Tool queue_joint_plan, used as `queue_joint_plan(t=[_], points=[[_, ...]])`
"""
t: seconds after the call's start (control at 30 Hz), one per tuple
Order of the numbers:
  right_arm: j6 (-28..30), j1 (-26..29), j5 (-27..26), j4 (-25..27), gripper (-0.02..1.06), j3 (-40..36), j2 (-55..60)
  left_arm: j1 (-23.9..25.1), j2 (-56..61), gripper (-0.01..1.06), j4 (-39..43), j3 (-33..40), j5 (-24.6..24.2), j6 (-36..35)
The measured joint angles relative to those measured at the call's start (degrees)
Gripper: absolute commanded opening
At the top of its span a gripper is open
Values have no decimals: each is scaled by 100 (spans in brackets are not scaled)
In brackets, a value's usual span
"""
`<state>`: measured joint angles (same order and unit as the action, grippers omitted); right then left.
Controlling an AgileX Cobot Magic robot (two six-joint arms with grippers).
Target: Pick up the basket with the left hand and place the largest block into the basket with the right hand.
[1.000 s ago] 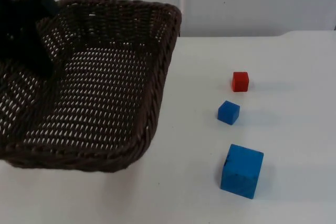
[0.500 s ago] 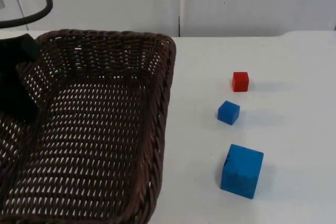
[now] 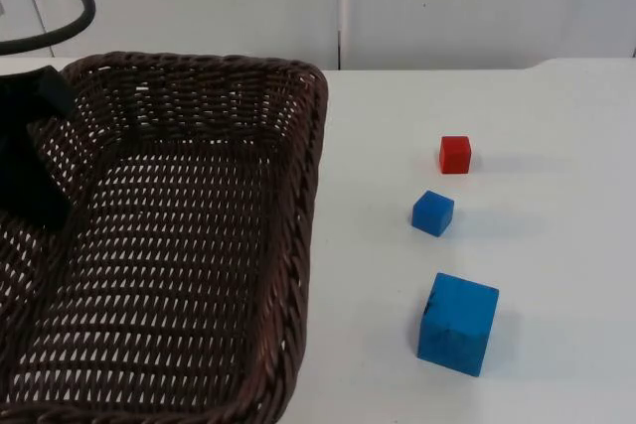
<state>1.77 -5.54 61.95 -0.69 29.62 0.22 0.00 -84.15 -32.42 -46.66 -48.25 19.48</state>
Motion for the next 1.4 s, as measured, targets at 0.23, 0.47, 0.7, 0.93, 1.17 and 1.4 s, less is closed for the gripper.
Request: queue_joint_plan(t=[0.23, 0.47, 0.7, 0.93, 1.17, 1.4], points=[[0, 0, 0, 0, 105, 0, 0, 0, 0, 0, 0, 0, 0, 0], [0, 0, 0, 0, 105, 0, 0, 0, 0, 0, 0, 0, 0, 0], [13, 0, 0, 0, 105, 0, 0, 0, 0, 0, 0, 0, 0, 0], [77, 0, -16, -28, 105, 28, 75, 0, 0, 0, 0, 0, 0, 0], [77, 0, -346, -28, 105, 590, 1326, 0, 0, 0, 0, 0, -11, 0], [77, 0, -411, -18, 105, 1467, 3441, 0, 0, 0, 0, 0, -11, 0]])
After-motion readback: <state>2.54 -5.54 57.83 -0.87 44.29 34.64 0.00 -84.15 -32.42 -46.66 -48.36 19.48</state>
